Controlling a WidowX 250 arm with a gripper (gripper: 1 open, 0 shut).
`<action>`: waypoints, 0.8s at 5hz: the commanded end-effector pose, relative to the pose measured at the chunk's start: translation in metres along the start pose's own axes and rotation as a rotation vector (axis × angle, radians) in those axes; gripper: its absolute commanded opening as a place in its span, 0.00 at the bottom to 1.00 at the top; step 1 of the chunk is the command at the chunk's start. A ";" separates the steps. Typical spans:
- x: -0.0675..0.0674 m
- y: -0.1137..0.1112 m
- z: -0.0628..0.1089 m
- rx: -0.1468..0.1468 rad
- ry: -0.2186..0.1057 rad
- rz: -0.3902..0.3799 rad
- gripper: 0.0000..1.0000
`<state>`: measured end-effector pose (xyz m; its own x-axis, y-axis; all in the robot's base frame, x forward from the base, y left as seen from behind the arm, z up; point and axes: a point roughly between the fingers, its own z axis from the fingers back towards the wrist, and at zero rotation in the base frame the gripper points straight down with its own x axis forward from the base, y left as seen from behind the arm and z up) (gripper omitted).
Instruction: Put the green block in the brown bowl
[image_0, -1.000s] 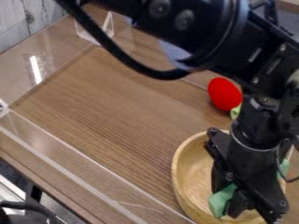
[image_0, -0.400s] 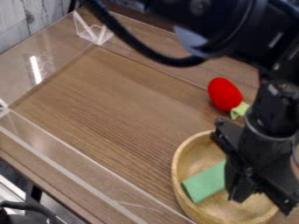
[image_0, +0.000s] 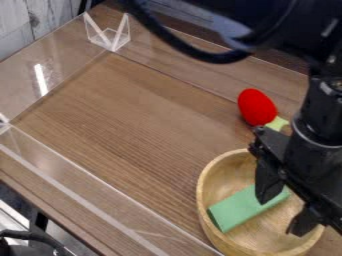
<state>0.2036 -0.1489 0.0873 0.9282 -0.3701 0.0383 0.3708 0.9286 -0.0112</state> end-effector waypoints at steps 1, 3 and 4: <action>0.015 -0.003 0.013 -0.006 -0.051 -0.006 1.00; 0.003 -0.006 -0.005 -0.001 -0.027 0.033 1.00; 0.012 -0.002 -0.022 -0.001 -0.020 0.018 1.00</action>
<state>0.2109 -0.1554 0.0621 0.9349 -0.3521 0.0443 0.3530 0.9356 -0.0125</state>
